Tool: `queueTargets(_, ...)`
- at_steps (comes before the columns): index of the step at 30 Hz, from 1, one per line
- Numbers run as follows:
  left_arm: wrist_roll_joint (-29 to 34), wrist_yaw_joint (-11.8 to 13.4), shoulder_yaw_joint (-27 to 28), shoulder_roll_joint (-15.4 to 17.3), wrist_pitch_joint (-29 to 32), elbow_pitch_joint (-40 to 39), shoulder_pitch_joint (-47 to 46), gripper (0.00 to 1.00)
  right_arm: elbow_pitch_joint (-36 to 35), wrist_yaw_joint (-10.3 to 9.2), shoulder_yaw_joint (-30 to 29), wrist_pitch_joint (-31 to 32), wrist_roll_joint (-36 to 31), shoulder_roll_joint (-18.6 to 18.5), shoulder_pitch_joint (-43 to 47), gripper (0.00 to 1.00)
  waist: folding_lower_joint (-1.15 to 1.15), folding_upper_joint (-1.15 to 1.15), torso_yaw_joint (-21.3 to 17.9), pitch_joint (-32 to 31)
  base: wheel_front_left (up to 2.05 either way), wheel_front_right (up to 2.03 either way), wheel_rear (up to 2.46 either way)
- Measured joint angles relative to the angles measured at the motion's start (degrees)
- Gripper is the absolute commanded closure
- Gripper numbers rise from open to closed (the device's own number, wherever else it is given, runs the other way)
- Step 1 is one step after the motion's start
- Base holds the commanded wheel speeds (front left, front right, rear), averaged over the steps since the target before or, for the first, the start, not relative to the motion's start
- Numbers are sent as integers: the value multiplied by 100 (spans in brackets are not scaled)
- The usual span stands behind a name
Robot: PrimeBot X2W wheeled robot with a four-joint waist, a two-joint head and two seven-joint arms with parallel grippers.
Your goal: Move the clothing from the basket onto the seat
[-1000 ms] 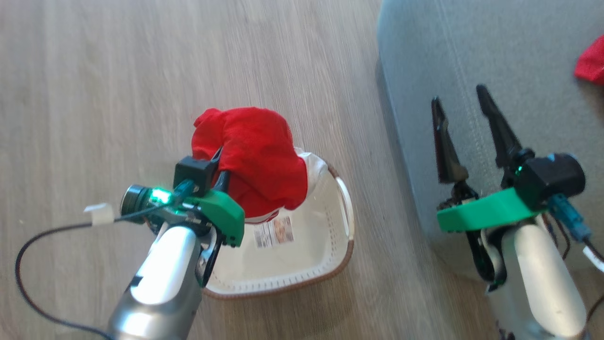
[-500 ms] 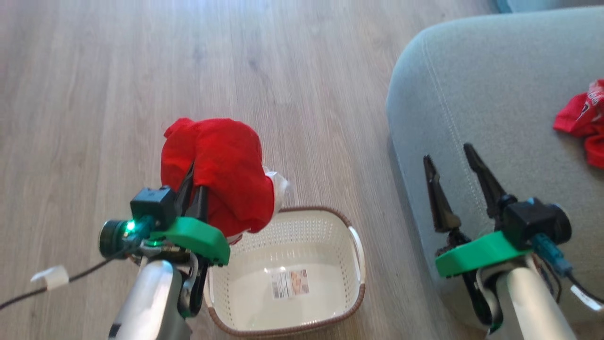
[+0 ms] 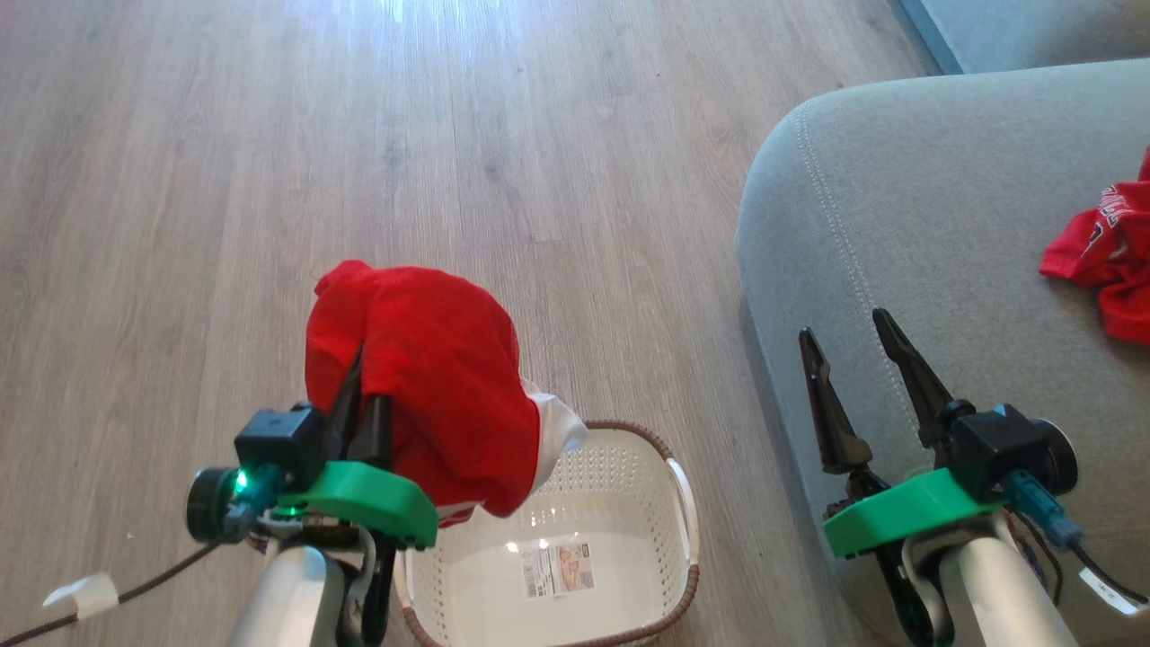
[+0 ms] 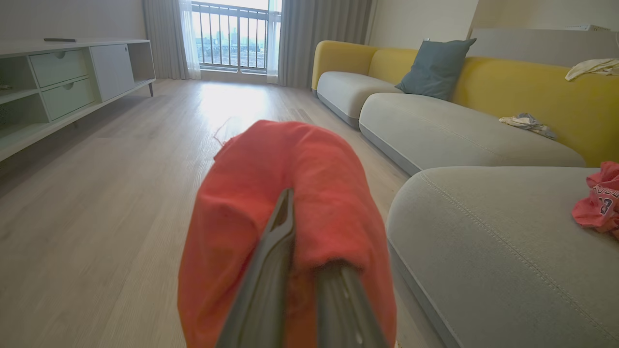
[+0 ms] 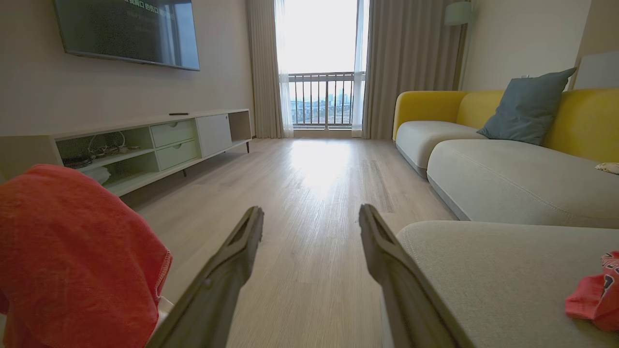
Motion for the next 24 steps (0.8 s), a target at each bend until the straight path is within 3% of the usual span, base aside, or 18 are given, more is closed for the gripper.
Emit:
queueTargets(15,-57,54,-93,3,1,-200,125,100,-32,0,-70,0,0,24,54,0,0,0,124,-6,0,0,0)
queueTargets(24,-31,40,89,2,-1,-1260,-291,100,-134,0,-27,0,0,30,53,0,1,0,132,124,0,0,0)
